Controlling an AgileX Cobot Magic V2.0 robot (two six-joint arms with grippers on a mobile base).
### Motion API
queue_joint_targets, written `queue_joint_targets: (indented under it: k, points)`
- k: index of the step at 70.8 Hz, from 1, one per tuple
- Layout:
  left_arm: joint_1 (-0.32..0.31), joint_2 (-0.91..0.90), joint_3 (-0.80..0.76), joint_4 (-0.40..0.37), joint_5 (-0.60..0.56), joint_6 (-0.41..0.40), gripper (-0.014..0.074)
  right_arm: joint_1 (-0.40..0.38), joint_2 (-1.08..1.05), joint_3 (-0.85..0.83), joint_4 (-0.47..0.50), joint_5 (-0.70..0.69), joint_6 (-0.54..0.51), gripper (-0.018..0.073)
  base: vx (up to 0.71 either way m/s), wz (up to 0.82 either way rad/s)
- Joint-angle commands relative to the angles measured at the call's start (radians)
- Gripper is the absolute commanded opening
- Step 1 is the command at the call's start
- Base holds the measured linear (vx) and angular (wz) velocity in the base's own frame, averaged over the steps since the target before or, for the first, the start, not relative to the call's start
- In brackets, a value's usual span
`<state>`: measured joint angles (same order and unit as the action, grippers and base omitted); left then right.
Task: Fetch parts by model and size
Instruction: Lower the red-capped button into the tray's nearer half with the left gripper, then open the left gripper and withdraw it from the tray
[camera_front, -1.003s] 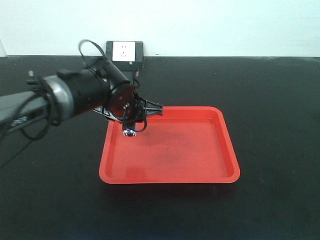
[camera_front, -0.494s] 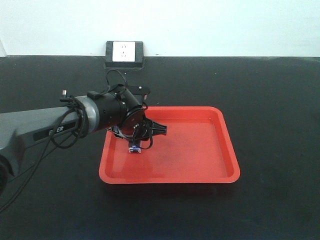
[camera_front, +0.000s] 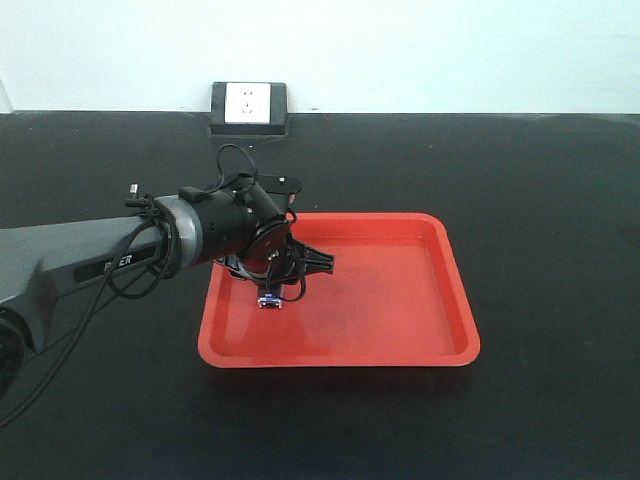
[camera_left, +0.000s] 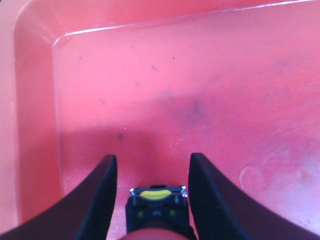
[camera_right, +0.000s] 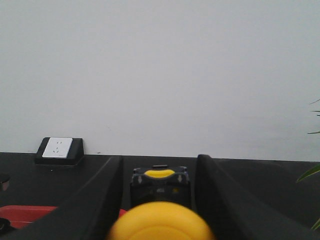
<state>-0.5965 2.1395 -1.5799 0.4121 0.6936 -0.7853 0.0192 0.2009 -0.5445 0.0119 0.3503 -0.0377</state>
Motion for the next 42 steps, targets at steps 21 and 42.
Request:
queue_joint_targets:
  k: [21, 42]
  points:
    - [0.0, -0.07, -0.036, 0.021, -0.027, -0.009, 0.0615, -0.001, 0.014, -0.025, -0.001, -0.075, 0.0, -0.0006, 0.0, 0.0]
    - [0.0, -0.16, -0.036, 0.049, -0.021, -0.005, 0.0711, -0.001, 0.014, -0.025, -0.002, -0.073, 0.0, -0.0006, 0.0, 0.0]
